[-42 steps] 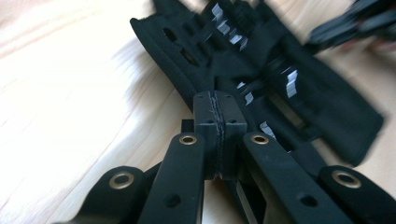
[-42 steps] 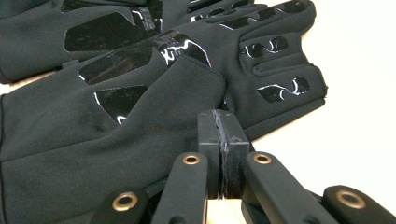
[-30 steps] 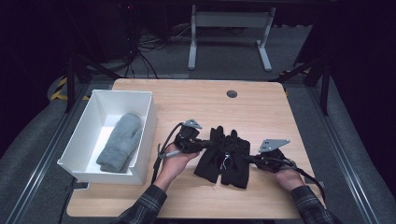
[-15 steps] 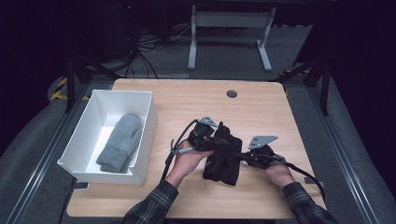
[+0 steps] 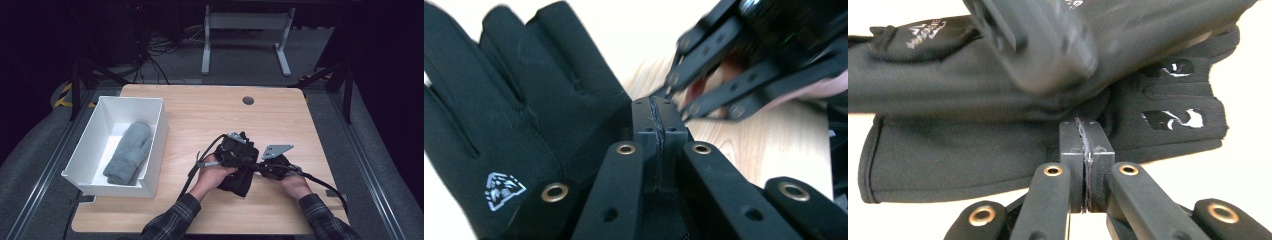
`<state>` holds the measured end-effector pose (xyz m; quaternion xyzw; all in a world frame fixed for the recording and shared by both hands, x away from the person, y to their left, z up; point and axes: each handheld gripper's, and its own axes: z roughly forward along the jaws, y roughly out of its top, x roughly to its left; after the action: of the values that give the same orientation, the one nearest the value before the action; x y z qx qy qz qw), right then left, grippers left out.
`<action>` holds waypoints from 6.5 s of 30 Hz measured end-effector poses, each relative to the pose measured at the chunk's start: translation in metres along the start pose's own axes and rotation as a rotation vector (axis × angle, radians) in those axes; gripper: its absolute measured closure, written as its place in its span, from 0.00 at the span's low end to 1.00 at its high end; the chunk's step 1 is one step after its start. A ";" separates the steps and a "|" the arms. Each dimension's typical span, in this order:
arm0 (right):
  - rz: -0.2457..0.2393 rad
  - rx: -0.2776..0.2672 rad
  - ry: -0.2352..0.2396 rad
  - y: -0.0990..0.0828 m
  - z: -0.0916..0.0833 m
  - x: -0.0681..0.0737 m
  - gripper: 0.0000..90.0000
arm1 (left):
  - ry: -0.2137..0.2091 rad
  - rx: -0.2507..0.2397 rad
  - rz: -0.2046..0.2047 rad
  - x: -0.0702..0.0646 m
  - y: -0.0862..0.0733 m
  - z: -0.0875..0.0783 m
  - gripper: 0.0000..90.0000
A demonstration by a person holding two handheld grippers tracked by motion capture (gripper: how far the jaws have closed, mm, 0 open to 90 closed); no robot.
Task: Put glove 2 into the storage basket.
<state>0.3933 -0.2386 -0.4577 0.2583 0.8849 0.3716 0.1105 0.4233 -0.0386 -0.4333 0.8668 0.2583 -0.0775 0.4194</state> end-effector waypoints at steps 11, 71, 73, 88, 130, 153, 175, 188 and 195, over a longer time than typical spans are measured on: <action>0.094 -0.020 -0.111 -0.024 -0.036 -0.029 0.91 | -0.034 0.033 0.013 -0.009 -0.006 0.022 0.84; 0.153 -0.048 -0.200 -0.052 -0.038 -0.048 0.32 | 0.263 0.244 0.232 -0.004 -0.026 -0.012 0.11; 0.153 -0.048 -0.200 -0.052 -0.038 -0.048 0.32 | 0.281 0.250 0.233 -0.003 -0.027 -0.010 0.08; 0.153 -0.048 -0.199 -0.052 -0.038 -0.048 0.32 | 0.121 0.248 0.225 0.000 -0.032 -0.010 0.47; 0.152 -0.047 -0.197 -0.051 -0.038 -0.048 0.32 | 0.243 0.125 0.063 -0.013 0.026 -0.168 0.74; 0.152 -0.048 -0.199 -0.051 -0.038 -0.048 0.32 | 0.501 0.013 -0.130 0.028 -0.014 -0.292 0.74; 0.153 -0.048 -0.199 -0.051 -0.038 -0.048 0.32 | 0.616 0.051 -0.401 0.098 -0.102 -0.292 0.71; 0.153 -0.048 -0.199 -0.051 -0.038 -0.048 0.32 | 0.677 0.072 -0.435 0.107 -0.110 -0.285 0.36; 0.153 -0.048 -0.199 -0.051 -0.038 -0.048 0.32 | 0.657 -0.010 -0.362 0.088 -0.090 -0.298 0.27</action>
<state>0.4001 -0.3176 -0.4678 0.3579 0.8381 0.3726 0.1754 0.4278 0.2698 -0.3368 0.7838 0.5283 0.1332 0.2980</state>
